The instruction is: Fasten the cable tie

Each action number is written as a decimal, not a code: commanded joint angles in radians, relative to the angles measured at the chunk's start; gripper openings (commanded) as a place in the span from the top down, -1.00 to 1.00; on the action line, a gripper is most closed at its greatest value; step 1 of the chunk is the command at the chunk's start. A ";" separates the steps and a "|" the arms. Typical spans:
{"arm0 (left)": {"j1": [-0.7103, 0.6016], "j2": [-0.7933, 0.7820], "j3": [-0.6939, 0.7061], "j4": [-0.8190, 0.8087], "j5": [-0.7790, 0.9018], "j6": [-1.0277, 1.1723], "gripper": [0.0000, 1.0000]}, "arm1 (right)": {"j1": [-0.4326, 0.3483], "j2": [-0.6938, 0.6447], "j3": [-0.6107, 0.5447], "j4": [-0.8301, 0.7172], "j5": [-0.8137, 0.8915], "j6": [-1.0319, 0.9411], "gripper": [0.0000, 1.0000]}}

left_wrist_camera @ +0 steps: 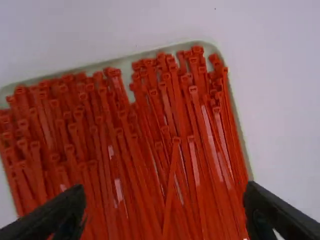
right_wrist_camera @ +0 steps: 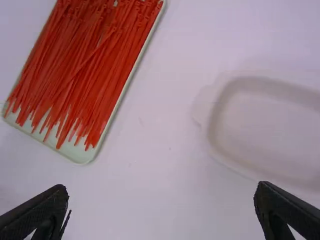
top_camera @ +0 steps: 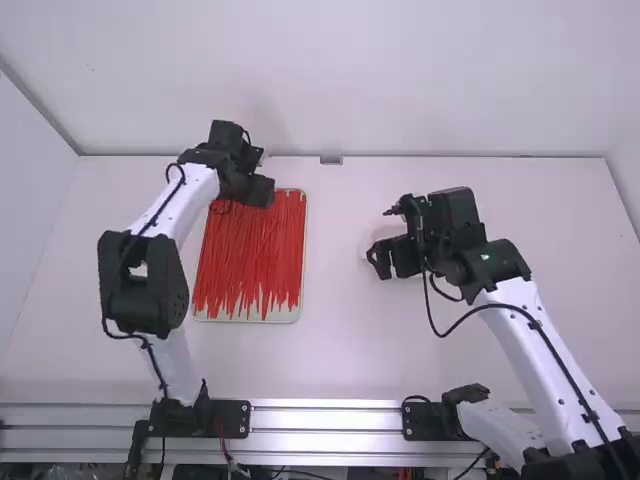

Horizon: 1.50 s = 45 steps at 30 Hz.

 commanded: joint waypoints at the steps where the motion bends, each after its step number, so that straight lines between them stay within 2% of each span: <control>1: -0.005 0.045 0.016 0.029 -0.017 -0.039 -0.54 | 0.001 0.005 0.027 -0.006 -0.007 -0.004 -0.98; 4: -0.005 0.069 -0.003 0.074 -0.015 -0.048 -0.46 | 0.010 0.005 0.027 -0.006 -0.007 -0.004 -0.99; 6: -0.003 0.095 -0.025 0.122 0.005 -0.048 -0.30 | 0.019 0.005 0.027 -0.005 -0.003 -0.004 -0.98; 14: -0.010 0.122 -0.104 0.221 0.024 -0.048 0.14 | 0.016 0.005 0.027 -0.003 -0.004 -0.004 -0.98; 31: -0.023 0.122 -0.268 0.391 0.126 -0.079 0.23 | 0.008 0.005 0.027 -0.028 -0.006 -0.004 -0.99; 41: -0.042 0.122 -0.275 0.409 0.034 -0.081 0.46 | 0.006 0.005 0.027 -0.029 -0.007 -0.004 -0.99; 45: -0.042 0.123 -0.276 0.407 0.010 -0.082 0.46 | 0.007 0.005 0.027 -0.029 -0.007 0.003 -0.99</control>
